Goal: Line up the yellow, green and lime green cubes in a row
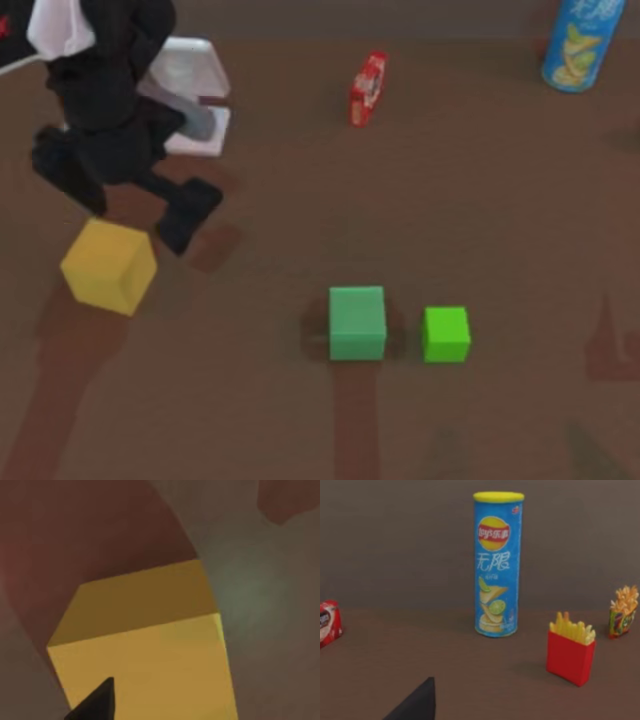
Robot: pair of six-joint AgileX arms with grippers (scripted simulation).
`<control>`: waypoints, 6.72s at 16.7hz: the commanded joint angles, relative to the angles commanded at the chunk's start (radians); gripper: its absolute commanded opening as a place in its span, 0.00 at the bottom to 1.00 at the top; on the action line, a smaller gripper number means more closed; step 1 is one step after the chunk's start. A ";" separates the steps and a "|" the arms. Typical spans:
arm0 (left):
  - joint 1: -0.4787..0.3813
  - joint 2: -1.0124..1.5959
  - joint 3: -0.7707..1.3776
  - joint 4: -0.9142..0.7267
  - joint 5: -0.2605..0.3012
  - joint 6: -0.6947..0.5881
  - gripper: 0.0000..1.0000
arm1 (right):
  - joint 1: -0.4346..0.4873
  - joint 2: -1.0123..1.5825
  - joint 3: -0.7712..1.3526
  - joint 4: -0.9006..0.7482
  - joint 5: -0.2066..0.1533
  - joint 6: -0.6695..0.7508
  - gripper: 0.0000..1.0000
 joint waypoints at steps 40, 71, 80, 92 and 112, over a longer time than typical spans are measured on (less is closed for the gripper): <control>0.120 0.069 -0.270 0.351 -0.002 -0.115 0.00 | 0.000 0.000 0.000 0.000 0.000 0.000 1.00; -0.161 -0.064 -0.109 0.051 -0.006 -0.613 0.00 | 0.000 0.000 0.000 0.000 0.000 0.000 1.00; -0.313 -0.101 -0.118 0.038 -0.009 -0.854 0.00 | 0.000 0.000 0.000 0.000 0.000 0.000 1.00; -0.310 -0.018 -0.291 0.295 -0.008 -0.850 0.00 | 0.000 0.000 0.000 0.000 0.000 0.000 1.00; -0.310 -0.018 -0.291 0.295 -0.008 -0.850 1.00 | 0.000 0.000 0.000 0.000 0.000 0.000 1.00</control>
